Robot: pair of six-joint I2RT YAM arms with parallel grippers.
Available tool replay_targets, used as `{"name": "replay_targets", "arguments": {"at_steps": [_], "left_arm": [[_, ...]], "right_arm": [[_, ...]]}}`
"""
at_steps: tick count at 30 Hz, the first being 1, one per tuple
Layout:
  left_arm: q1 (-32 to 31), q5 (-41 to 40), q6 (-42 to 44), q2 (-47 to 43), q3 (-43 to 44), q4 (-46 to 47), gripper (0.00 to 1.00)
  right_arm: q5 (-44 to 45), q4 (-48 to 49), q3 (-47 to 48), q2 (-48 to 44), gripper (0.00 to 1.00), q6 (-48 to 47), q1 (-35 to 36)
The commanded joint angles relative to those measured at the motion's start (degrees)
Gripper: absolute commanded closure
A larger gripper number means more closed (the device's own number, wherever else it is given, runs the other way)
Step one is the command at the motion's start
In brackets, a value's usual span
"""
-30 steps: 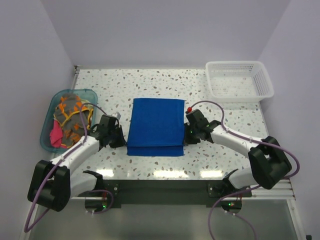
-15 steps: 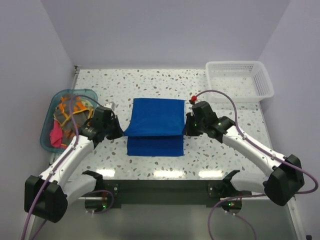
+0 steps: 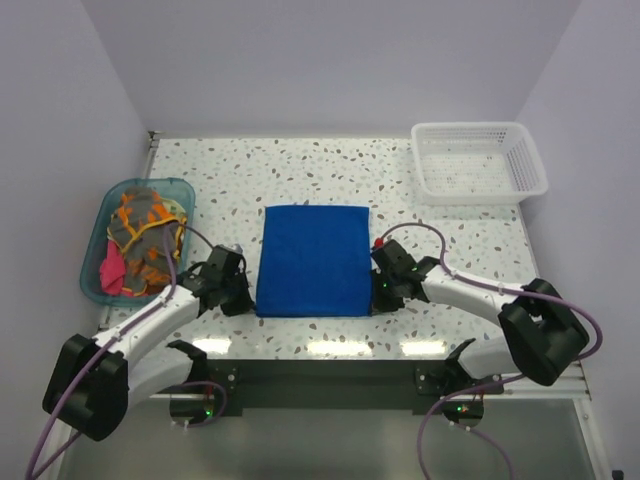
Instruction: Fold and stack the towels
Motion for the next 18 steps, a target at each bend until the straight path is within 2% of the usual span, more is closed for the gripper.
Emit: {"name": "replay_targets", "arguments": {"at_steps": [1,4,5,6,7,8,9,10,11,16,18], "left_arm": [[-1.7,-4.6,-3.6,0.0,-2.5,0.6,1.0],[-2.6,-4.7,-5.7,-1.8,-3.8,-0.4,1.0],[-2.6,-6.8,-5.9,-3.1,-4.1,-0.8,1.0],[-2.6,-6.8,-6.6,-3.7,-3.9,-1.3,0.99],[-2.6,-7.0,-7.1,-4.3,-3.6,-1.8,0.93],[-2.6,-8.0,-7.9,-5.3,-3.4,-2.5,0.9],[-2.6,-8.4,-8.1,-5.9,-2.6,-3.8,0.86],[-2.6,-8.8,-8.3,-6.6,-2.2,-4.3,0.74],[-2.6,-9.4,-8.8,-8.0,-1.9,-4.9,0.68],[-2.6,-9.6,-9.4,-11.9,1.8,-9.4,0.4],[-2.6,-9.0,-9.2,-13.0,3.7,-10.8,0.37]], "right_arm": [[3.5,0.0,-0.7,0.4,1.0,0.4,-0.3],[4.5,-0.9,-0.5,-0.7,0.94,0.3,-0.3],[5.0,-1.3,-0.5,-1.0,0.9,0.2,-0.2],[5.1,-2.1,-0.2,-1.4,0.78,0.2,-0.2],[5.2,-2.5,-0.1,-2.2,0.72,0.1,-0.2],[5.4,-3.8,0.1,-2.9,0.6,0.0,-0.3],[5.4,-4.7,1.0,-3.5,0.56,-0.3,-0.3],[6.3,-5.7,1.5,-4.3,0.54,-0.6,-0.2],[6.8,-6.7,2.0,-6.3,0.49,-0.8,-0.3],[10.5,-11.8,7.3,-10.3,0.45,-2.9,-0.2],[10.2,-11.9,9.5,-10.0,0.46,-3.5,-0.3]]}}
